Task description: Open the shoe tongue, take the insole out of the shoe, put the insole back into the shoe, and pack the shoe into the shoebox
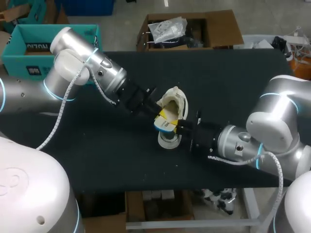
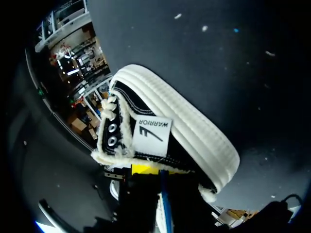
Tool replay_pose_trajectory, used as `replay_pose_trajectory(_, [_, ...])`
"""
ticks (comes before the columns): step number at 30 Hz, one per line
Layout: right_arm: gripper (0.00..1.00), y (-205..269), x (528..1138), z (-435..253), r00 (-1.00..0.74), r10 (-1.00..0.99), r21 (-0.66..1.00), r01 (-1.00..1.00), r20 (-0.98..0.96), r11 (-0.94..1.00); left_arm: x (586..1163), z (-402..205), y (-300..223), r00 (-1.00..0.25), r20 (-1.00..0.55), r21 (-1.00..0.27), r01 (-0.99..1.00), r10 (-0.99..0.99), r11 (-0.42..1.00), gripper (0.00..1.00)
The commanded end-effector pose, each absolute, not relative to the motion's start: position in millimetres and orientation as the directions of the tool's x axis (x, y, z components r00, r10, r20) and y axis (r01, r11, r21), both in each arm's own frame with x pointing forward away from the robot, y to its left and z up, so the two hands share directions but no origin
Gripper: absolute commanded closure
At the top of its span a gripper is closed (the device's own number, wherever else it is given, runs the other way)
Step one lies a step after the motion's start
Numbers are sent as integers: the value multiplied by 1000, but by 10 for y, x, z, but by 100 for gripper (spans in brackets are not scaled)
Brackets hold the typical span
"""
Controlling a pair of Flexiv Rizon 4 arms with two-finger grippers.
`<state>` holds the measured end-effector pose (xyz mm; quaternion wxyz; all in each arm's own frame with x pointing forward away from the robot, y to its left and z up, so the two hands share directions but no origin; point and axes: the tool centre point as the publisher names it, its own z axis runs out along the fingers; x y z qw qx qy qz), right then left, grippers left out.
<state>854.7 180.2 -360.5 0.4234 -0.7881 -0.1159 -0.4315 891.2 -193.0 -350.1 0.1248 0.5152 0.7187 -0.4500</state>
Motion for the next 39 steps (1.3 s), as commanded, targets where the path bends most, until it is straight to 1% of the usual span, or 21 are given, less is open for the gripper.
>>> replay_pose_trajectory(1, [100, 1849, 8566, -3645, 586, -199, -562, 542, 786, -625, 8887, -3508, -1963, -435, -650, -515, 855, 623, 60, 100])
replay_pose_trajectory(4, [100, 1837, 8562, -3638, 584, -201, -561, 541, 787, -627, 8881, -3484, -1976, -426, -657, -510, 859, 622, 51, 100])
replay_pose_trajectory(5, [100, 1832, 8561, -3635, 583, -200, -560, 540, 788, -628, 8874, -3471, -1980, -421, -660, -507, 861, 622, 45, 93])
replay_pose_trajectory(7, [100, 1816, 8561, -3626, 581, -202, -558, 539, 789, -631, 8851, -3436, -1984, -413, -666, -502, 864, 622, 35, 16])
replay_pose_trajectory(8, [100, 1807, 8562, -3623, 580, -203, -557, 537, 789, -633, 8834, -3412, -1982, -408, -668, -499, 866, 622, 33, 13])
replay_pose_trajectory(9, [100, 1800, 8563, -3620, 579, -203, -557, 537, 790, -634, 8814, -3387, -1979, -403, -672, -495, 868, 622, 29, 12])
replay_pose_trajectory(11, [100, 1784, 8570, -3617, 578, -204, -555, 533, 790, -639, 8766, -3327, -1959, -389, -681, -485, 875, 621, 16, 14])
replay_pose_trajectory(15, [100, 1761, 8592, -3613, 576, -204, -551, 529, 791, -645, 8704, -3209, -1897, -382, -710, -468, 884, 591, 10, 31])
replay_pose_trajectory(16, [100, 1759, 8597, -3613, 576, -204, -551, 528, 791, -646, 8698, -3197, -1891, -384, -716, -469, 883, 583, 4, 36])
replay_pose_trajectory(19, [100, 1758, 8618, -3614, 575, -205, -550, 526, 792, -649, 8678, -3165, -1899, -378, -725, -469, 883, 576, -10, 62])
replay_pose_trajectory(20, [100, 1760, 8623, -3616, 576, -205, -550, 526, 792, -649, 8678, -3165, -1907, -373, -725, -470, 882, 578, -20, 67])
replay_pose_trajectory(23, [100, 1765, 8630, -3620, 576, -206, -551, 524, 791, -650, 8673, -3188, -1952, -368, -719, -473, 881, 589, -27, 71])
replay_pose_trajectory(24, [100, 1765, 8630, -3621, 576, -207, -551, 524, 791, -650, 8673, -3197, -1964, -368, -718, -473, 880, 590, -27, 78])
replay_pose_trajectory(25, [100, 1766, 8630, -3622, 575, -208, -552, 523, 791, -650, 8673, -3203, -1972, -368, -717, -474, 880, 591, -28, 100])
replay_pose_trajectory(30, [100, 1747, 8583, -3581, 570, -222, -554, 513, 791, -656, 8678, -3226, -1978, -367, -715, -475, 879, 596, -30, 100])
replay_pose_trajectory(31, [80, 1740, 8560, -3557, 566, -225, -551, 510, 793, -660, 8677, -3228, -1975, -365, -715, -474, 880, 596, -30, 100])
replay_pose_trajectory(32, [56, 1733, 8531, -3523, 563, -226, -549, 510, 795, -663, 8675, -3229, -1970, -364, -715, -473, 881, 597, -29, 100])
replay_pose_trajectory(33, [54, 1725, 8503, -3491, 555, -223, -538, 507, 801, -673, 8673, -3228, -1965, -361, -717, -470, 882, 597, -30, 100])
replay_pose_trajectory(35, [55, 1704, 8450, -3427, 548, -225, -533, 505, 806, -679, 8669, -3227, -1960, -358, -718, -466, 884, 598, -31, 100])
replay_pose_trajectory(37, [64, 1694, 8400, -3369, 534, -222, -518, 504, 816, -691, 8667, -3228, -1958, -355, -718, -464, 885, 598, -31, 100])
replay_pose_trajectory(39, [76, 1701, 8353, -3296, 524, -227, -516, 512, 821, -687, 8666, -3229, -1958, -354, -719, -462, 887, 598, -31, 100])
